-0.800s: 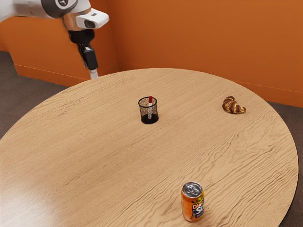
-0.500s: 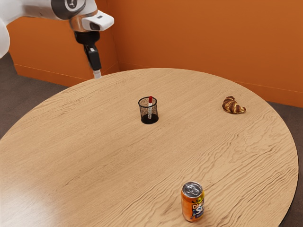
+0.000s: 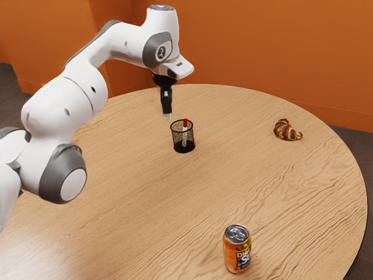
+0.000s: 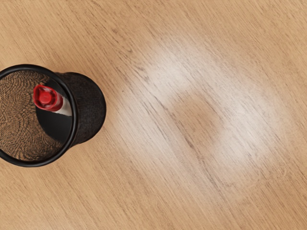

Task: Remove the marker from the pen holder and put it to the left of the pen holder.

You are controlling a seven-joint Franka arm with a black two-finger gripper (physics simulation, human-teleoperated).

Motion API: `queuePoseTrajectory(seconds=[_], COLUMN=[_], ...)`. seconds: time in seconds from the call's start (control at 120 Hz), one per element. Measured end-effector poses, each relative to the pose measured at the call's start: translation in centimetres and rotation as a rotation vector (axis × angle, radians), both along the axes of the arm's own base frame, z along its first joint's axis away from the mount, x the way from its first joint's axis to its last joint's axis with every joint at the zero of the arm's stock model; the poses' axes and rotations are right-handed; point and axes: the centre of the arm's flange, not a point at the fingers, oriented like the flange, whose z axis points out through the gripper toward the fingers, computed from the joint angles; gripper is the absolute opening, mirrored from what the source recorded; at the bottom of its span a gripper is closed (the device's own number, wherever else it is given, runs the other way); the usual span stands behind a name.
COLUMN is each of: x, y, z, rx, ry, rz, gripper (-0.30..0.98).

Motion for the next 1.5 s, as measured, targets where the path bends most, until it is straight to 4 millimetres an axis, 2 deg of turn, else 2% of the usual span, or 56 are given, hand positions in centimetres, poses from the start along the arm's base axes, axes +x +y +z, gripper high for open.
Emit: queuePoseTrajectory(seconds=[0.125,0.192,0.3,0.467,0.608,0.733,0.767,0.883,0.942,1.133,1.183,1.217,1.3,1.425,1.5], x=[1.4,2.1,3.2,4.0,4.6,5.1,5.2,5.4,5.5,5.5,5.5,5.3,4.5,1.7,-0.3], y=[-0.3,-0.4,-1.4,-1.5,0.0,0.0,0.0,-0.3,-0.5,-0.4,-0.3,-0.2,0.3,0.9,2.1], z=[-4.1,-5.5,-6.3,-8.1,-9.8,-10.8,-10.9,-10.8,-10.7,-10.7,-10.0,-8.7,-3.2,5.6,8.9], rx=[-0.003,-0.005,-0.004,-0.005,0.036,0.044,0.045,0.048,0.049,0.039,0.042,0.044,0.056,0.048,0.047], ry=[0.001,-0.021,-0.085,-0.110,-0.123,-0.150,-0.157,-0.178,-0.185,-0.191,-0.194,-0.202,-0.233,-0.239,-0.197], rz=[-0.051,-0.075,-0.125,-0.166,-0.178,-0.203,-0.209,-0.229,-0.239,-0.250,-0.251,-0.251,-0.243,-0.230,-0.208], gripper=[0.68,0.68,0.68,0.69,0.69,0.69,0.64,0.32,0.20,-0.01,-0.04,-0.05,-0.07,-0.09,-0.10])
